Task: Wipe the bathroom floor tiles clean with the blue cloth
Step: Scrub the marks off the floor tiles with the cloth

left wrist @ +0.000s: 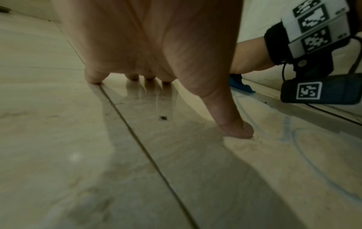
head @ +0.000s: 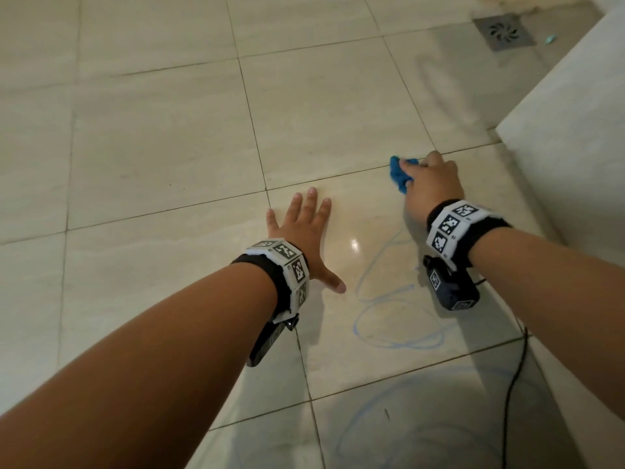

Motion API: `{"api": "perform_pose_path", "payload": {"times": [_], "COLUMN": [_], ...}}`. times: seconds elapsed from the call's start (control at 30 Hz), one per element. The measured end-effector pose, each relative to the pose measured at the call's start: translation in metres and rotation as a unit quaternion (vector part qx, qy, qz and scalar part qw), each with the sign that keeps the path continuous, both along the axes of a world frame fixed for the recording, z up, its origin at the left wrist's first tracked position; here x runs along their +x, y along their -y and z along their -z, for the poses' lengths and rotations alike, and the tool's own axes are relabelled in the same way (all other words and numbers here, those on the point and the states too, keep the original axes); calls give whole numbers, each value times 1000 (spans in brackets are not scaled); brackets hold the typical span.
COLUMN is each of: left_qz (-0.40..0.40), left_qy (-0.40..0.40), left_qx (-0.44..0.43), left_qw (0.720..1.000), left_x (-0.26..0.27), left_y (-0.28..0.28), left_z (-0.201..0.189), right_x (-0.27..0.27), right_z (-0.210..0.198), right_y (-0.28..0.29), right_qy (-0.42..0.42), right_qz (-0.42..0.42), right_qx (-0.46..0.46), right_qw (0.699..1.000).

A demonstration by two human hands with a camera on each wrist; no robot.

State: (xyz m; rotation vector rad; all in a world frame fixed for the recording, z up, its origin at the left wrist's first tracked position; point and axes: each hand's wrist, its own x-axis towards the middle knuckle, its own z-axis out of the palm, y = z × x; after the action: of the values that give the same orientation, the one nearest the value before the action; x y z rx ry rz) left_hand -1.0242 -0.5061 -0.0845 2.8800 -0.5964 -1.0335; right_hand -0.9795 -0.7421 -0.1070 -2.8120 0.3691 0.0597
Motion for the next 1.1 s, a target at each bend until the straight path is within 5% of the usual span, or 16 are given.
{"api": "perform_pose_path", "payload": {"times": [0.1,0.27,0.4,0.57,0.77,0.97,1.1], "left_qz": [-1,-2,-3,-1,-3,4,19], "left_qy": [3,-2,0,5,-3,-3,-13], "left_qx": [1,-4,-5,-5,0,15,-4], "left_qw": [1000,1000,1000,1000,1000,1000,1000], "left_x": [1,2,2,1,1,-16,-35], "left_y": [0,0,0,-1,1,3,-2], "left_z": [1,0,1,1,-4,-12,-19], "right_x": [-5,16,8,14,-41,-15,-43], "right_z": [0,-3,6,-16,0,6,-11], "right_y": [5,25,6,24,-33,7,-25], "right_qy": [-14,-34,-8,-43,14,9,-20], "right_qz": [-97,64,-102,67,-160,-33,-119], "right_qx": [-14,12,25,11,46,25,57], "right_qw": [995,997,994,997,986,999,991]}}
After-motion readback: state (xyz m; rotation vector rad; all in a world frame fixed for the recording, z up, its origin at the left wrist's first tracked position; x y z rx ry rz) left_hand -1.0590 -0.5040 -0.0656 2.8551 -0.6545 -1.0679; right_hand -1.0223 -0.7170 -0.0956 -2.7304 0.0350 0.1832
